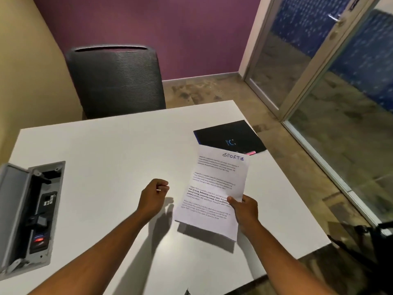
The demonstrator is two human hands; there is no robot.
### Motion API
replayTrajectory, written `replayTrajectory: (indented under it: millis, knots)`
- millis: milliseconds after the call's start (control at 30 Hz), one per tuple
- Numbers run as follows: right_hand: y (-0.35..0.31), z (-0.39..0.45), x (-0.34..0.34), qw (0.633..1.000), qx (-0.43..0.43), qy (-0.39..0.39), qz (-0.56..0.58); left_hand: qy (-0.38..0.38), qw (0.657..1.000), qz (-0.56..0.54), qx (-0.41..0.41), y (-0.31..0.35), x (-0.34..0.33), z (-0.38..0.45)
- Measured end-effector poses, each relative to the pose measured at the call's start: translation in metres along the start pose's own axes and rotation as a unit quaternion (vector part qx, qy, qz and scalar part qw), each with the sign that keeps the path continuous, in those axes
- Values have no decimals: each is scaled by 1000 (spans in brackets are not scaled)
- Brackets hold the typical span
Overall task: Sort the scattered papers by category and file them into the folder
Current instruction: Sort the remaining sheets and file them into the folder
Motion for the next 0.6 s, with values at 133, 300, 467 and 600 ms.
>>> replayTrajectory:
  millis: [133,300,467,600]
  knots:
    - [-3,46,52,998,-37,23,56,-53,996,67,-32,27,-72,37]
    - [-7,107,119,993,-62,38,90,-132,970,182,-96,59,-187,98]
    - [-7,159,175,994,-50,66,68,-191,945,240,-114,76,-290,154]
    - [-1,192,196,991,-86,71,74,-197,937,257,-133,83,-345,191]
Point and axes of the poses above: each hand's wrist, its own z-axis towards the middle knuckle, its own x-axis out of the back of the hand, y = z × x, the point moved 3 cm from there along z, towards the middle knuckle, and after that the axes turned 12 degrees about -x, right-handed, at the moved point
